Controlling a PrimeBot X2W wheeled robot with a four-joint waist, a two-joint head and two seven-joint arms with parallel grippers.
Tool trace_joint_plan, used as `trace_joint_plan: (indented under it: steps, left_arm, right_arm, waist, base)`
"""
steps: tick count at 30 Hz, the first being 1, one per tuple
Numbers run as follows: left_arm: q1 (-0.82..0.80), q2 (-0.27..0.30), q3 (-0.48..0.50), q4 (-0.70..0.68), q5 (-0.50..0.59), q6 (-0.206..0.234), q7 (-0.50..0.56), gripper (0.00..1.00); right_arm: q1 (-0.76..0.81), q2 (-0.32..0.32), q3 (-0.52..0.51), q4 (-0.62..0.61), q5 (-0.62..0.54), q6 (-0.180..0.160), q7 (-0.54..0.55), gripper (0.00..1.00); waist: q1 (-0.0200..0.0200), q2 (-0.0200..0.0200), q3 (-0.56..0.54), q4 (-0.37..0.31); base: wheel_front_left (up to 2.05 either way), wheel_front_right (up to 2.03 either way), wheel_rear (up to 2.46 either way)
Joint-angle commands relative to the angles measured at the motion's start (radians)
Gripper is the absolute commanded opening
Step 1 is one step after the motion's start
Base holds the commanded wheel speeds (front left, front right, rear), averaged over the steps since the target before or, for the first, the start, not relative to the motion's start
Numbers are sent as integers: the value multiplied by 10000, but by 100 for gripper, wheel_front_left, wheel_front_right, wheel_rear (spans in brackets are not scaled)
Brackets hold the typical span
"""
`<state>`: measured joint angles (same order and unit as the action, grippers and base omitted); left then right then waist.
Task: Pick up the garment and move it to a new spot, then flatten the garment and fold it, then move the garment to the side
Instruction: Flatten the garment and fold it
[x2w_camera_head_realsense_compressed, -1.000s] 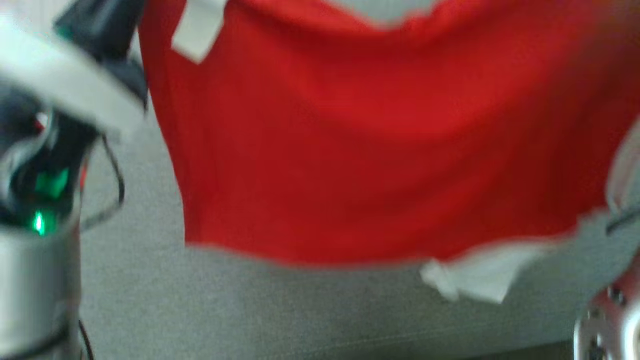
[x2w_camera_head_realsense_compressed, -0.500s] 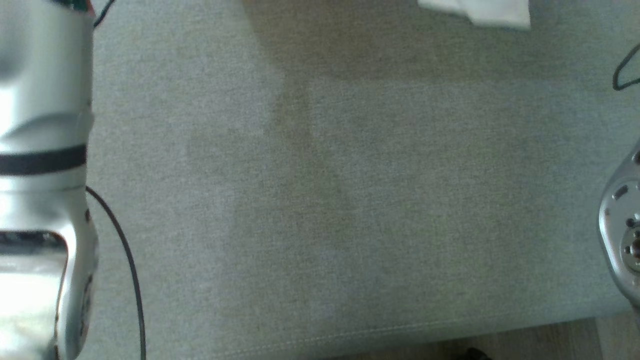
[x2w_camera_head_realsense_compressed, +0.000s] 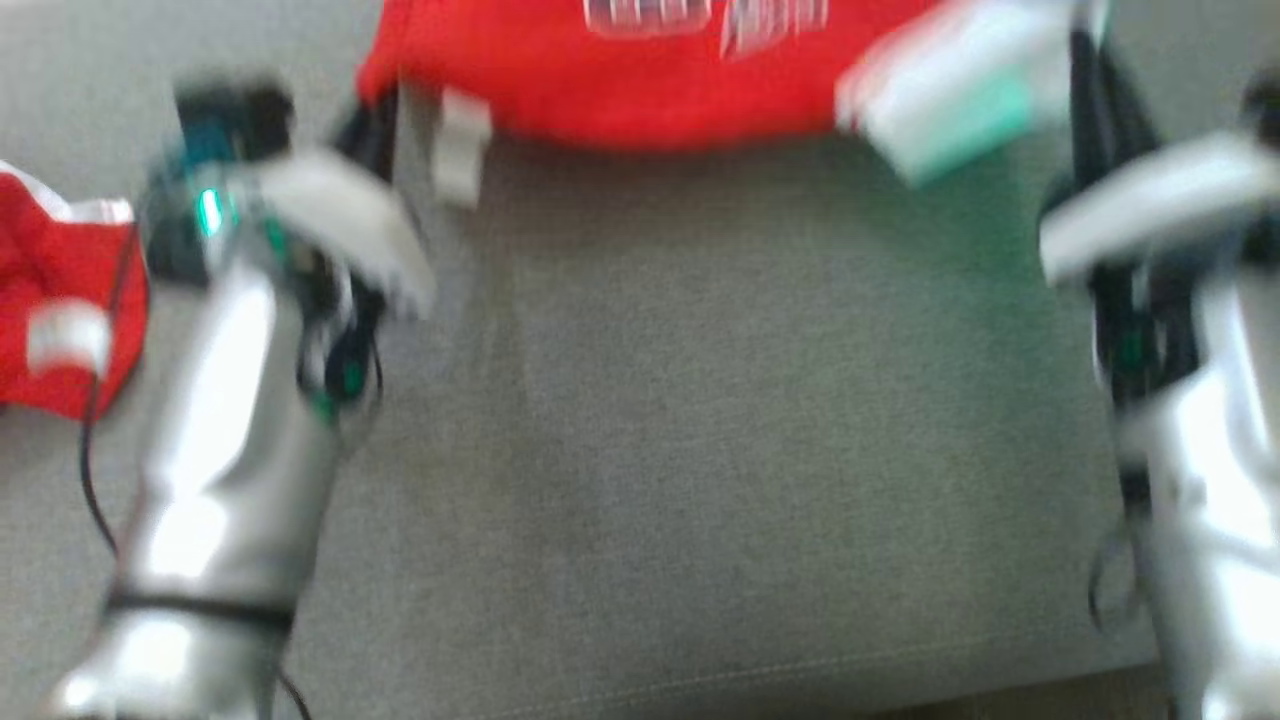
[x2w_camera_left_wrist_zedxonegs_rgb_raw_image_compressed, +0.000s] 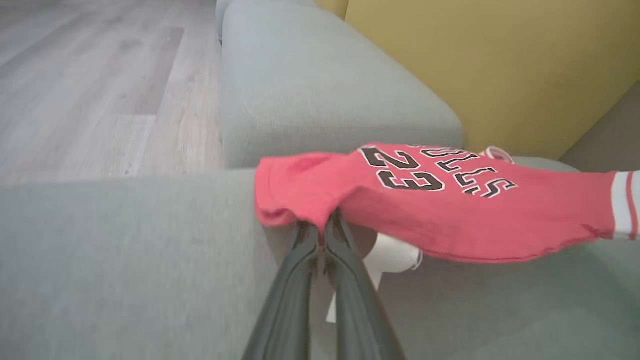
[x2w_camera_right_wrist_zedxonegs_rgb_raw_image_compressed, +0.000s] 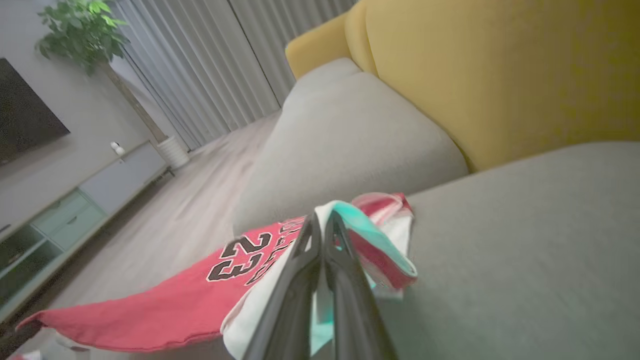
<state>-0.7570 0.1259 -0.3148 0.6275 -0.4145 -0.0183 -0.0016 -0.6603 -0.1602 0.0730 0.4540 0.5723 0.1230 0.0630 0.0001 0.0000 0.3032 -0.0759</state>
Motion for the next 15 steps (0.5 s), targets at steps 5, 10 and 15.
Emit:
trace_joint_plan:
  steps: [5, 10, 15]
  left_arm:
    - [2846, 666, 280, -2502, -370, 461, 422, 0]
    - [6138, 652, 208, -5188, -614, 1375, 914, 0]
    - [8543, 572, 235, -7014, -852, 2150, 1125, 0]
  right_arm:
    - [2892, -58, -183, -1917, 147, 77, 489, 0]
    - [6318, 513, -891, -4068, -166, 77, 1396, 0]
    - [8859, 953, -1525, -5903, -763, 77, 2080, 0]
  waist:
    - [-1, 0, -990, -2]
    - [-1, 0, -1349, 193]
    - [-1, 0, -1407, 263]
  base:
    - [0, 0, 0]
    - [0, 0, 0]
    - [0, 0, 0]
